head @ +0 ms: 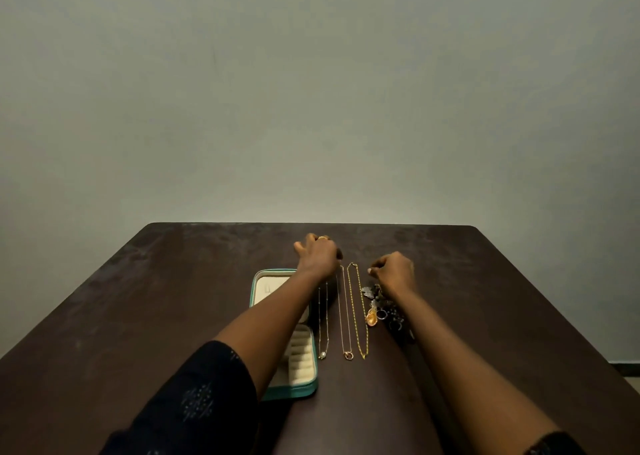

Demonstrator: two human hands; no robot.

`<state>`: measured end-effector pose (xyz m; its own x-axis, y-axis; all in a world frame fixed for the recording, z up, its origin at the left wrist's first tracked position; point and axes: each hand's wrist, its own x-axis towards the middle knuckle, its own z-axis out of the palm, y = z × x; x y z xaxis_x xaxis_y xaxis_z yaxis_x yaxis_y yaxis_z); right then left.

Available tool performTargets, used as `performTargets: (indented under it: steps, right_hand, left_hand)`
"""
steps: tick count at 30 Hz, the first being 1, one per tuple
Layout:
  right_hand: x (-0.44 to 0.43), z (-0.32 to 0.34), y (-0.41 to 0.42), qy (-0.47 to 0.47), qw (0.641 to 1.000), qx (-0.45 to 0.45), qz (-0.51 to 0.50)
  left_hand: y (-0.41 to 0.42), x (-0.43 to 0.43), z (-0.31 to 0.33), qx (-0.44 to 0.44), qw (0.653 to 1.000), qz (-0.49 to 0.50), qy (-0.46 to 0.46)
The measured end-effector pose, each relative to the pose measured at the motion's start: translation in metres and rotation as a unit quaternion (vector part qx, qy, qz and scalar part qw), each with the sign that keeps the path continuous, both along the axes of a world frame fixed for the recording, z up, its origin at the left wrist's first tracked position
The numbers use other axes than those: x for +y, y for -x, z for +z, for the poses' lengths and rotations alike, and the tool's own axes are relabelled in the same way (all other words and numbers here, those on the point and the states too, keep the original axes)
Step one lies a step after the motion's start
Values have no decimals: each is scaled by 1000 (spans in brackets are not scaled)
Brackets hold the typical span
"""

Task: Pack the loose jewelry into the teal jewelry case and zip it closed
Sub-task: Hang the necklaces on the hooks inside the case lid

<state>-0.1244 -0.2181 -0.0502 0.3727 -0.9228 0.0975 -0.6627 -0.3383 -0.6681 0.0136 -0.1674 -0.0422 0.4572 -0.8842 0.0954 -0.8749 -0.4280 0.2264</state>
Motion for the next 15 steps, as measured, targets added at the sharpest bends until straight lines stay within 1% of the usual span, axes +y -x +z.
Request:
performTargets:
  steps: [3,6,12,15]
  right_hand:
    - [-11,-7,-10,16,999,35,15]
    - [-19,-15,-24,25,998,62,10]
    - [-27,-23,-41,22,996,86,-12]
    - [-29,-28,-44,27,996,87,-24]
  left_hand:
    - [0,-21,-8,-5,1000,8,-21]
    - [-1,-36,-13,-21,999,0,-36]
    - [-7,-51,-17,-29,997,-34,-69]
    - [-9,-54,-19,-40,996,-46,-60]
